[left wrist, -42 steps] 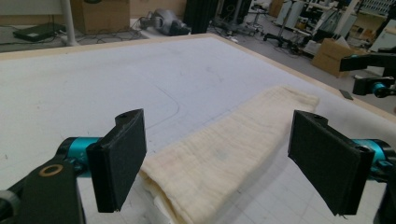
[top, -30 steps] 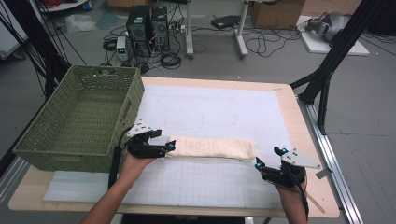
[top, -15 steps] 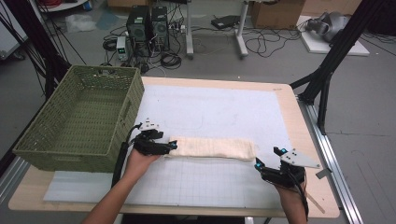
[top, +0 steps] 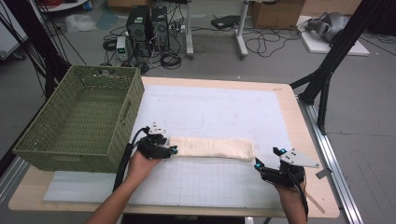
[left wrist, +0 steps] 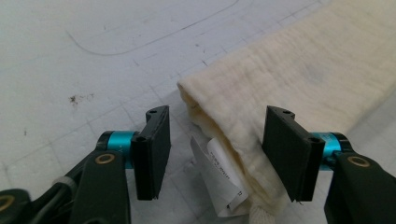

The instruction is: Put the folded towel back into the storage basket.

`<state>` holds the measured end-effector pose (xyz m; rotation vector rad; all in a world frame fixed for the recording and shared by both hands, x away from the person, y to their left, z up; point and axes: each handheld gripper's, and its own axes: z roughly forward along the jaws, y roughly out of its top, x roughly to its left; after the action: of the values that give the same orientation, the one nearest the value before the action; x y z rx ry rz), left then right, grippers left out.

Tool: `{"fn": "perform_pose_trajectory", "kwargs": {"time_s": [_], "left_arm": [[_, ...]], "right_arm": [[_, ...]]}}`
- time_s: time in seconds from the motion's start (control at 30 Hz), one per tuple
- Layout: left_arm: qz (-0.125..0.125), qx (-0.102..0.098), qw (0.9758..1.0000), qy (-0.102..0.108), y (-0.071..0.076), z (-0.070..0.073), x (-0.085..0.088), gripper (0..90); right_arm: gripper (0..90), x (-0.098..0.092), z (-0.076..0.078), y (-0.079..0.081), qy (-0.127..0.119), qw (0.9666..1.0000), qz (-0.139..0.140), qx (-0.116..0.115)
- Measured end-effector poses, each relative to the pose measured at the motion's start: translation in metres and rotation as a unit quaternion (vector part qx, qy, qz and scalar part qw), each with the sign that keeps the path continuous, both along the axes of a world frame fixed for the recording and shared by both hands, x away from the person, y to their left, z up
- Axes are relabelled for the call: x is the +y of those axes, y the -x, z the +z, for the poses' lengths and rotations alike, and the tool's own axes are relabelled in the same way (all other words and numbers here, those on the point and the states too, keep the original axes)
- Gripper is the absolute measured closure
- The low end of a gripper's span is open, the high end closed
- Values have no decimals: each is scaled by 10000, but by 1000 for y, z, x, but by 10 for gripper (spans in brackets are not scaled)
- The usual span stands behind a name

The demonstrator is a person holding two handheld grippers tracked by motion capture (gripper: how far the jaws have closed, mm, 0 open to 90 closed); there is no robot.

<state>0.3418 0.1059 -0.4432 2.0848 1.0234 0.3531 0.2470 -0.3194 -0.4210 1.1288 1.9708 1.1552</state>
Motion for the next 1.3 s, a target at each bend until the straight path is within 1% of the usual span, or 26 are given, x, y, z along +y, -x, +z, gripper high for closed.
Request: {"fn": "perform_pose_trajectory", "kwargs": {"time_s": [0.03,0.07,0.1,0.13,0.17,0.2,0.27,0.33,0.37,0.4,0.43,0.53,0.6,0.67,0.77,0.8,0.83,0.87,0.9,1.0,1.03,1.07,1.1,1.2,1.27,1.3], "left_arm": [[-105,-14,9999,-36,1,1,-2,466],[-105,-14,9999,-36,1,1,-2,527],[-189,-40,9998,-66,3,1,-4,580],[-232,-44,9997,-107,4,2,-5,606],[-238,10,9997,-73,4,2,-6,606],[-259,74,9996,-5,4,2,-6,663],[-299,171,9993,122,2,1,-4,678],[-366,269,9987,230,2,1,-3,733],[-366,269,9987,230,2,1,-3,765],[-375,292,9985,266,1,1,-3,765],[-370,349,9982,313,1,1,-3,798],[-343,403,9979,375,0,1,-1,809],[-305,457,9974,473,0,1,0,813],[-320,408,9974,492,1,3,0,814],[-331,305,9968,654,3,7,2,814],[-323,257,9965,731,3,9,3,814],[-322,184,9954,879,5,11,5,813],[-322,184,9954,879,5,11,5,813],[-348,147,9945,977,6,14,6,813],[-382,95,9940,1023,7,16,7,812],[-399,17,9932,1089,9,18,7,812],[-414,-2,9929,1118,10,19,8,812],[-410,-22,9924,1158,11,20,8,812],[-430,-32,9921,1180,11,21,10,812],[-414,-40,9917,1219,11,22,11,811],[-410,-54,9915,1231,11,22,11,811]], "right_arm": [[201,0,0,0,3,10000,-2,-8],[201,0,0,0,3,10000,-2,-8],[202,0,0,0,-3,10000,1,-8],[202,0,0,0,-1,10000,12,-11],[202,0,0,0,-1,10000,12,-11],[202,0,0,0,17,10000,18,-26],[202,1,1,0,10,10000,3,-31],[202,1,1,0,8,10000,7,-42],[202,1,1,0,7,10000,-3,-31],[202,1,1,0,7,10000,-3,-31],[202,1,0,0,0,10000,-6,-24],[202,0,0,0,-9,10000,-15,-13],[202,0,0,0,-14,10000,-21,-19],[202,0,0,0,-24,10000,-38,-12],[201,-2,0,-1,-51,9999,-68,-55],[201,-2,0,-1,-51,9999,-68,-55],[197,-2,-1,-3,-65,10000,-40,-48],[186,-2,-1,-3,-97,9999,-41,-18],[177,-1,-2,-5,-119,9999,-38,10],[170,1,-3,-9,-174,9998,-50,91],[170,2,-3,-10,-200,9997,-81,102],[170,3,-3,-11,-219,9996,-85,129],[170,4,-3,-13,-199,9997,-72,110],[164,7,-3,-17,-177,9997,-17,179],[164,8,-5,-23,-152,9995,36,257],[164,9,-6,-26,-152,9993,21,337]]}}
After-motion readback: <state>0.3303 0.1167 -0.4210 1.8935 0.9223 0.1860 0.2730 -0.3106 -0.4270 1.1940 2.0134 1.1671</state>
